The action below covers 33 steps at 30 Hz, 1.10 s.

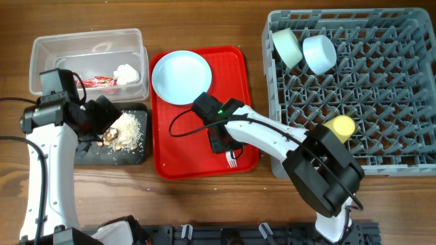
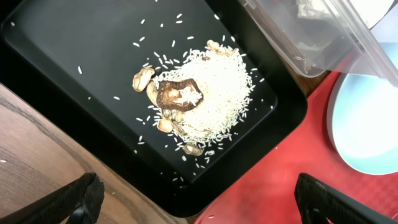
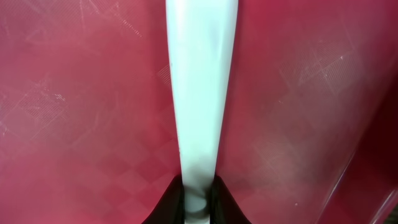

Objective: Sort waste into correct bins and load items into the dishwasher rack
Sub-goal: 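Pick the white fork with the right gripper and drop it in the rack, then lift the white plate with the right gripper and lower it into the rack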

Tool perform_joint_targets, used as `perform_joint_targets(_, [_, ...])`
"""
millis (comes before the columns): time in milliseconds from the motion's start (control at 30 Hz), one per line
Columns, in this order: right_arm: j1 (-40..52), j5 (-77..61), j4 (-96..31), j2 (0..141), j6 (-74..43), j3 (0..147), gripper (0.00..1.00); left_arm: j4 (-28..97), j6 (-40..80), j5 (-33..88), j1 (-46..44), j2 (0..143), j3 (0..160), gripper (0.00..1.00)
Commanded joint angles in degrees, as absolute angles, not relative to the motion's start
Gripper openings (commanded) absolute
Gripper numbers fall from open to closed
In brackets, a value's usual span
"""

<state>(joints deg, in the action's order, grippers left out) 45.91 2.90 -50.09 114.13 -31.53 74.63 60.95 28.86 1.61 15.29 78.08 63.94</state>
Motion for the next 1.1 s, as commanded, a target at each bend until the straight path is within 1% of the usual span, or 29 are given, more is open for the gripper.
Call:
perform_joint_targets(0, [45.1,4.1,-50.2,114.0,-30.0,74.9,0.04,61.1,29.4,2.1,15.6,77.4,64.1,1.0])
perform_joint_targets(133, [39.6,4.8,-50.2,100.8,-29.6,74.9,0.04,60.9,29.4,2.1,15.6,77.4,64.1,1.0])
perform_joint_targets(200, [35.0,5.2,-50.2,93.2,-26.4,74.9,0.04,60.9,29.2,2.1,15.6,77.4,64.1,1.0])
perform_joint_targets(267, [28.3,5.6,-52.3,87.2,-23.9,74.9,0.04,60.9,29.0,2.1,15.6,77.4,64.1,1.0])
perform_joint_targets(300, [24.6,5.6,-55.3,86.8,-22.5,74.9,0.04,60.9,29.0,2.1,15.6,77.4,64.1,1.0])
perform_joint_targets(367, [21.2,6.4,-58.3,87.5,-20.8,73.1,0.04,60.9,29.0,2.1,15.6,77.4,64.1,1.0])
perform_joint_targets(500, [18.4,7.7,-55.8,88.7,-21.1,65.9,0.04,60.9,29.0,2.1,15.6,77.4,64.1,1.0])
perform_joint_targets(533, [18.4,7.7,-54.6,88.7,-20.9,64.5,0.06,60.9,29.0,2.1,15.6,77.4,64.1,1.0])
perform_joint_targets(567, [18.4,7.7,-54.2,88.7,-20.9,64.4,0.25,60.9,29.0,2.1,15.6,77.4,64.1,1.0])
perform_joint_targets(600, [18.4,7.7,-53.9,88.6,-20.9,64.4,0.38,60.9,29.0,2.1,15.6,77.4,64.1,1.0])
perform_joint_targets(633, [18.4,7.7,-53.7,88.5,-20.9,64.5,0.47,60.9,29.0,2.1,15.6,77.4,64.1,1.0])
perform_joint_targets(700, [18.4,7.7,-53.6,88.0,-20.5,65.6,0.49,60.9,29.0,2.1,15.6,77.4,64.1,1.0])
perform_joint_targets(767, [18.5,6.7,-53.0,87.0,-18.5,71.0,0.51,60.9,29.0,2.1,15.6,77.4,64.1,1.0])
perform_joint_targets(800, [18.8,3.7,-51.7,86.4,-16.3,73.5,0.52,60.9,29.0,2.1,15.6,77.4,64.1,1.0])
perform_joint_targets(867, [20.6,-7.4,-42.7,86.0,-13.5,77.8,0.61,60.9,29.0,2.1,15.6,77.4,64.1,1.0])
perform_joint_targets(933, [23.3,-13.4,-32.9,86.7,-14.2,77.5,0.62,60.9,29.0,2.1,15.6,77.4,64.1,1.0])
perform_joint_targets(1033, [29.1,-8.3,-25.1,92.4,-15.4,77.3,0.69,60.9,29.0,2.1,15.6,77.4,64.1,1.0])
perform_joint_targets(1067, [30.8,-5.8,-22.9,95.8,-15.5,77.3,0.69,60.9,29.0,2.1,15.6,77.4,64.1,1.0])
